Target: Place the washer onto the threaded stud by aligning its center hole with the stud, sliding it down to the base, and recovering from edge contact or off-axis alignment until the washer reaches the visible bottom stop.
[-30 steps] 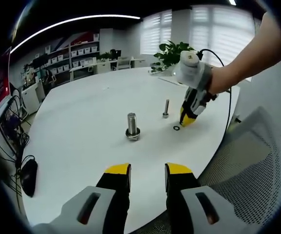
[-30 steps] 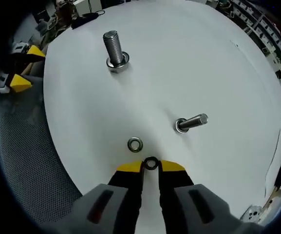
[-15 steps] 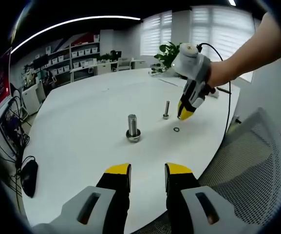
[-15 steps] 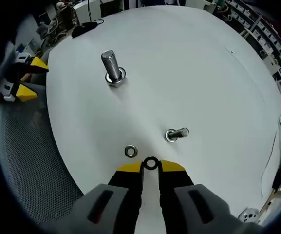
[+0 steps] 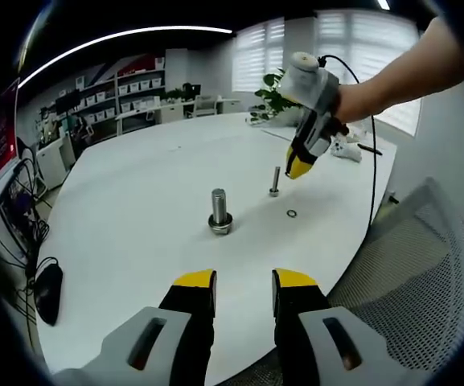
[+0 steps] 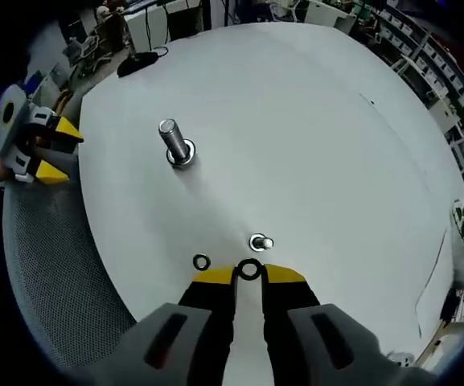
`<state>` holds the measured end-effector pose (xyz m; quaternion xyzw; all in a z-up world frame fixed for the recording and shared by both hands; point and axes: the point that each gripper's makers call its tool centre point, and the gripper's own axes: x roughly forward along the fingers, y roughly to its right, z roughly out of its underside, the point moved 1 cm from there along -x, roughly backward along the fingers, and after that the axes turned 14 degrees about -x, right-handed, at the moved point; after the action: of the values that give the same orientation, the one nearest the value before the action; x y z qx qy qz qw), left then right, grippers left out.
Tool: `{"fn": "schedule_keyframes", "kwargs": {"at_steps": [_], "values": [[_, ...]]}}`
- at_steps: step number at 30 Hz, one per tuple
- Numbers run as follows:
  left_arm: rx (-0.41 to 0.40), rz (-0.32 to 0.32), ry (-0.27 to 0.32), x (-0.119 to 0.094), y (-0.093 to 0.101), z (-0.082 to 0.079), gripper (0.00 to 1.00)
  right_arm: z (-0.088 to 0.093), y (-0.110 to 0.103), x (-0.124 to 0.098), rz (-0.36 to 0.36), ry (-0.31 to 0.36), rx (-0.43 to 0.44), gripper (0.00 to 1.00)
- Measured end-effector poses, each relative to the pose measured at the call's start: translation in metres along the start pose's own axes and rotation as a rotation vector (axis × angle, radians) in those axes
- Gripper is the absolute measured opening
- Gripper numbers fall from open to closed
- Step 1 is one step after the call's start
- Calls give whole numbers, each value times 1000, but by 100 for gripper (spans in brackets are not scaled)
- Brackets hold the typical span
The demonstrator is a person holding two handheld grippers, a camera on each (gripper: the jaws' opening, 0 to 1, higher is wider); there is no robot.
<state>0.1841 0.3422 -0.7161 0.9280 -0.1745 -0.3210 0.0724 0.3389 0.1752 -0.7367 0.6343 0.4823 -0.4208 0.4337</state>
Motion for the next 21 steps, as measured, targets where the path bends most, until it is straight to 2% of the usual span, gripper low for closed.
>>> {"fn": "schedule_keyframes", "kwargs": {"at_steps": [16,21], "values": [[0,-1,-5,1,0,0,26,-15,12,-7,39,41,-33,14],[-1,-1,-7,1,0,1,26,-14,14,-4,43,34,-37,14]]}}
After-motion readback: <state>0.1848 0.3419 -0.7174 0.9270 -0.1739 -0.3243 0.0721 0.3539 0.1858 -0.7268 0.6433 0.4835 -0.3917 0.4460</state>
